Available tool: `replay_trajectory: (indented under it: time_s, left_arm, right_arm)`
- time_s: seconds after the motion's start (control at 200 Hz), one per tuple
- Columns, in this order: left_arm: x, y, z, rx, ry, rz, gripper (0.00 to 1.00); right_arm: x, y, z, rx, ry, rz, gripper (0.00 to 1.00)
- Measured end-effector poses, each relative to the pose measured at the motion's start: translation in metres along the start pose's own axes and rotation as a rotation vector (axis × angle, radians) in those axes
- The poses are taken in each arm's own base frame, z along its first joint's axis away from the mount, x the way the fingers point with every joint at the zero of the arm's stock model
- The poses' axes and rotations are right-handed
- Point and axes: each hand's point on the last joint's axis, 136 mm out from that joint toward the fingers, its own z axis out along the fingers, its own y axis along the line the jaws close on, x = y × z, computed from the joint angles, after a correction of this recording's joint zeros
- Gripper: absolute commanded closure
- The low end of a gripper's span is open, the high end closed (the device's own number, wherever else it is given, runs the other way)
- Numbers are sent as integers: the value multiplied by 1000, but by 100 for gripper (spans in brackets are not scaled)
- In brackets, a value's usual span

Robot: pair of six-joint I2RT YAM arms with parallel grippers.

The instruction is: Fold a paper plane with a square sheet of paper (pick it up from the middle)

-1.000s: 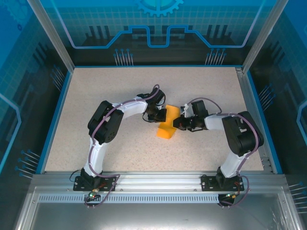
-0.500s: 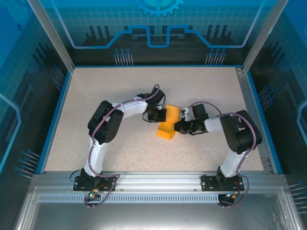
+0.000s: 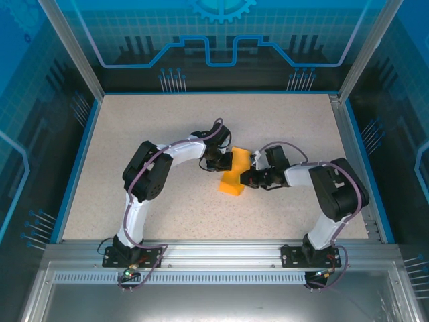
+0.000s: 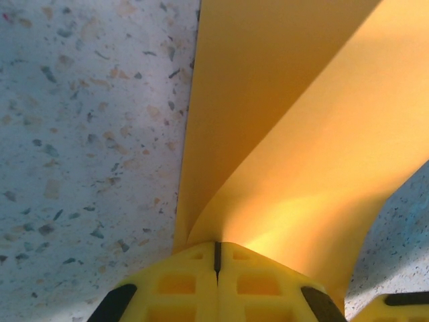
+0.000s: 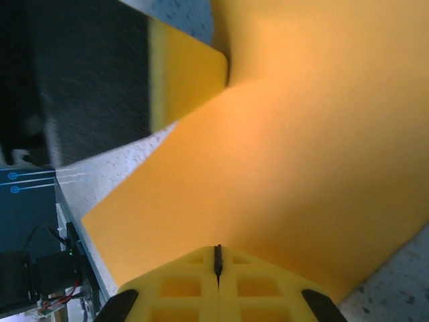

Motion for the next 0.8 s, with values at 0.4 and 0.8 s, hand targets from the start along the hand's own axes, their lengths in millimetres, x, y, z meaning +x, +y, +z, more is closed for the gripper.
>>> replay_trajectory:
  time_s: [0.4,0.8]
  left_arm:
    - [0,0,0,0,0,0,100]
    - [0,0,0,0,0,0,100]
  right_arm:
    - [7,-7,3,18,8,9,98]
    - [20,7,1,1,24,-26,98]
